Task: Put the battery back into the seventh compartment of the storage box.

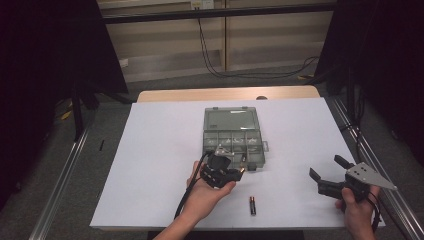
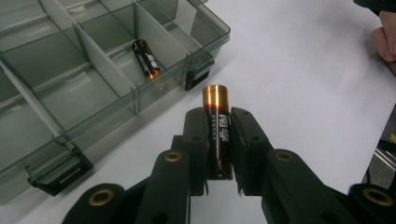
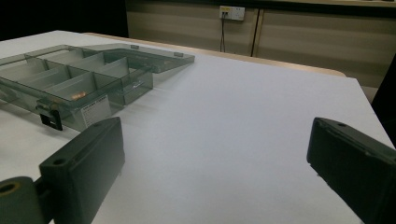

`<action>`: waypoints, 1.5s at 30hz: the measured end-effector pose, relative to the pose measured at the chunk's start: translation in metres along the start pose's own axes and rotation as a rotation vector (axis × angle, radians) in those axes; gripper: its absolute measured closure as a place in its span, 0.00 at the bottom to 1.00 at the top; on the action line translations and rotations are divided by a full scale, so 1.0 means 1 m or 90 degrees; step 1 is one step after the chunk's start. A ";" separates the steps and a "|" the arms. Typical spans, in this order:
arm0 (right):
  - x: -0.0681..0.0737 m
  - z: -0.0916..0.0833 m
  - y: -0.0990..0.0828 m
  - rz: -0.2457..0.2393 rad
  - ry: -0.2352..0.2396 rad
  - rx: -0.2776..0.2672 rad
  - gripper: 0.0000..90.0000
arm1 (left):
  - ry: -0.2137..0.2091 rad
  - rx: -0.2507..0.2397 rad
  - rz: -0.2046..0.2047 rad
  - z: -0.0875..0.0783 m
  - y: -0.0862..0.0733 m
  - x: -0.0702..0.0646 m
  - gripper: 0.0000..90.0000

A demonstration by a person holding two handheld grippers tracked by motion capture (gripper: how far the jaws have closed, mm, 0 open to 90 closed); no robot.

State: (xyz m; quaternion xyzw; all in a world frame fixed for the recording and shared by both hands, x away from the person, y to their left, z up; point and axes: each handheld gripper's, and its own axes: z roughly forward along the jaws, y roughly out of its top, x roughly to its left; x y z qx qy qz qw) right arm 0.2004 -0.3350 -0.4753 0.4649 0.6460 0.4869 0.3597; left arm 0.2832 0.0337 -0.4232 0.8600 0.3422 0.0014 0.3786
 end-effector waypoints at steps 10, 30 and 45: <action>0.000 0.000 0.000 0.000 -0.001 0.000 0.04 | -0.008 -0.005 -0.015 0.004 0.012 0.008 0.86; 0.000 0.000 0.000 -0.001 0.000 0.000 0.04 | 0.010 -0.031 -0.041 0.001 0.031 0.026 0.85; 0.000 0.000 0.000 0.001 -0.001 0.002 0.04 | 0.020 -0.032 -0.061 0.016 0.039 0.038 0.85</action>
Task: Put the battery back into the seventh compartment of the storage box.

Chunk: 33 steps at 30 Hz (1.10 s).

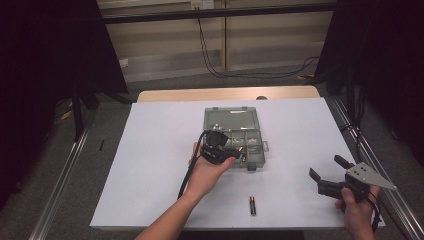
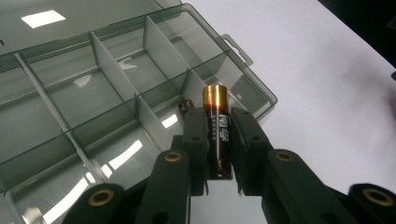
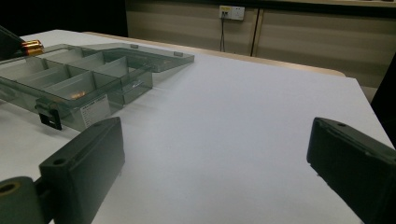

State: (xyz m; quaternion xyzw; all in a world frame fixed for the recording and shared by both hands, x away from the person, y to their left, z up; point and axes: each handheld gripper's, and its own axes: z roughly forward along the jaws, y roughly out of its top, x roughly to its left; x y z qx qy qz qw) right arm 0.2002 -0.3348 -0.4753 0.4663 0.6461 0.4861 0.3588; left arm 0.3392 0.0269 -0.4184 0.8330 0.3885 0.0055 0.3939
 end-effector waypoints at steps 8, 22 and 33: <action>0.000 0.000 0.000 0.000 0.001 -0.001 0.04 | 0.001 0.008 -0.011 0.013 0.002 0.002 0.85; -0.001 0.000 0.000 0.004 0.001 -0.002 0.04 | 0.008 0.003 -0.019 0.023 0.003 0.003 0.74; -0.001 0.000 0.000 0.001 0.001 -0.003 0.04 | -0.038 -0.004 -0.018 0.009 0.002 -0.004 0.25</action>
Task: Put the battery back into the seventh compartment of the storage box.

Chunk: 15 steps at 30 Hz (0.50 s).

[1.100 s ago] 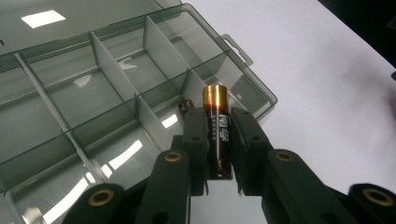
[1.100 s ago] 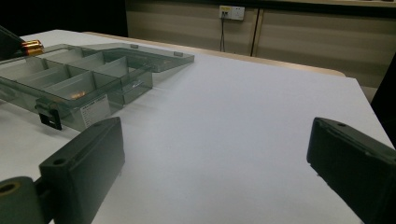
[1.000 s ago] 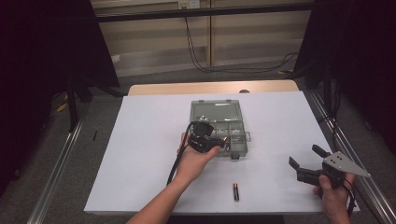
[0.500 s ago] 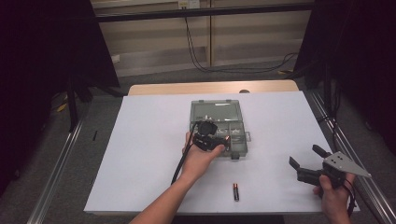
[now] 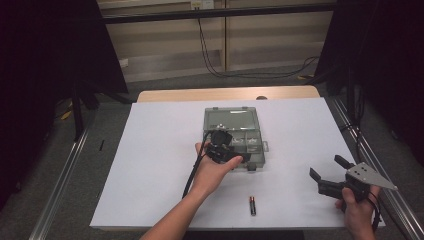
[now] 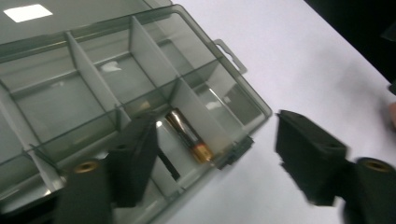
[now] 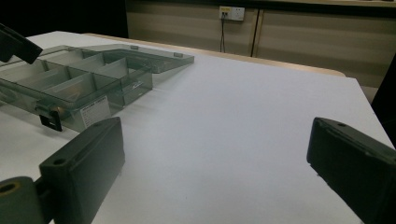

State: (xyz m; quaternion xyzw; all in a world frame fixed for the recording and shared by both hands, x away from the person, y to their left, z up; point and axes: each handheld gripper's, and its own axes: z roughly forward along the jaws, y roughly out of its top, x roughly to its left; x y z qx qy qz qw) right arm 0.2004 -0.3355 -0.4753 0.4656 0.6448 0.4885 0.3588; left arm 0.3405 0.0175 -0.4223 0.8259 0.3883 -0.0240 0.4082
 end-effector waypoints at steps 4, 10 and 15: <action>0.000 0.000 0.000 0.001 0.000 0.000 0.04 | -0.008 0.000 0.006 -0.005 -0.002 -0.004 0.05; 0.000 0.000 0.000 0.000 0.000 0.001 0.04 | -0.015 0.010 0.028 -0.010 -0.009 -0.013 0.00; 0.000 0.000 0.000 0.000 -0.001 0.002 0.04 | -0.026 0.015 0.035 -0.013 -0.015 -0.019 0.00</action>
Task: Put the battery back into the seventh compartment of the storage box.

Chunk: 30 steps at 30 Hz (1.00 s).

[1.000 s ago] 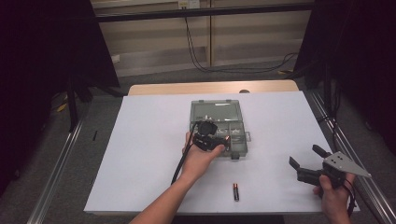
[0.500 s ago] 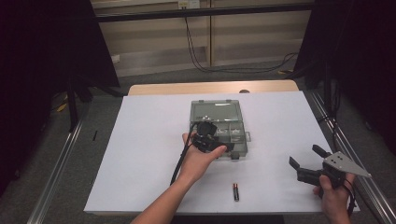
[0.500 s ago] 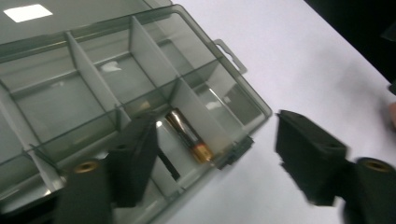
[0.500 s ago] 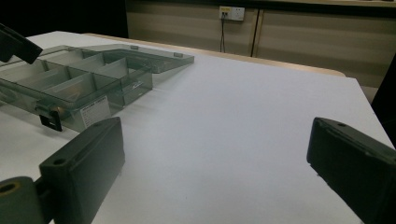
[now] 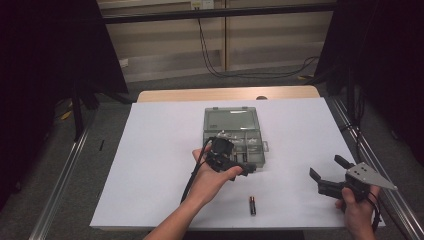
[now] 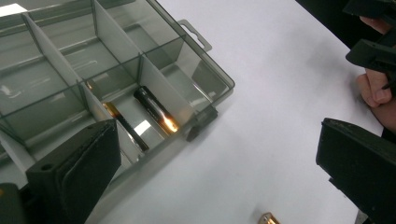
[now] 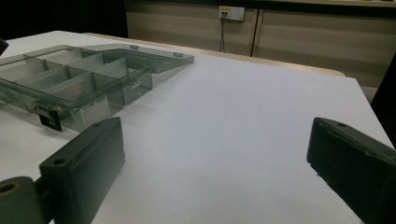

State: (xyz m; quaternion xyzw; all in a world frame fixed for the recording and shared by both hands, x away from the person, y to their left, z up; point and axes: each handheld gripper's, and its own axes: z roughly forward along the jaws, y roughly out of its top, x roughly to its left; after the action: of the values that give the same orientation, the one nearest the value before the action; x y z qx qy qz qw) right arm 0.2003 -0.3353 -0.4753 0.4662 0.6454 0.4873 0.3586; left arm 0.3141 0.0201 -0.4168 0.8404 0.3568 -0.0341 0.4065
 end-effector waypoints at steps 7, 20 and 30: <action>0.000 0.000 0.000 0.000 0.000 0.000 0.04 | -0.004 0.008 0.009 -0.004 -0.008 -0.009 0.00; -0.001 -0.001 0.000 0.005 0.003 -0.005 0.03 | -0.018 0.024 0.016 -0.001 -0.027 -0.023 0.01; 0.000 -0.001 0.000 0.004 0.001 -0.007 0.00 | -0.025 0.033 0.019 0.000 -0.037 -0.031 0.03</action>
State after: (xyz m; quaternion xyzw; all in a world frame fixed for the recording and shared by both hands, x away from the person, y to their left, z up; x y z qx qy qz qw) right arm 0.1998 -0.3356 -0.4750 0.4657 0.6416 0.4923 0.3592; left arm 0.2678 0.0183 -0.4304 0.8552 0.3349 -0.0538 0.3919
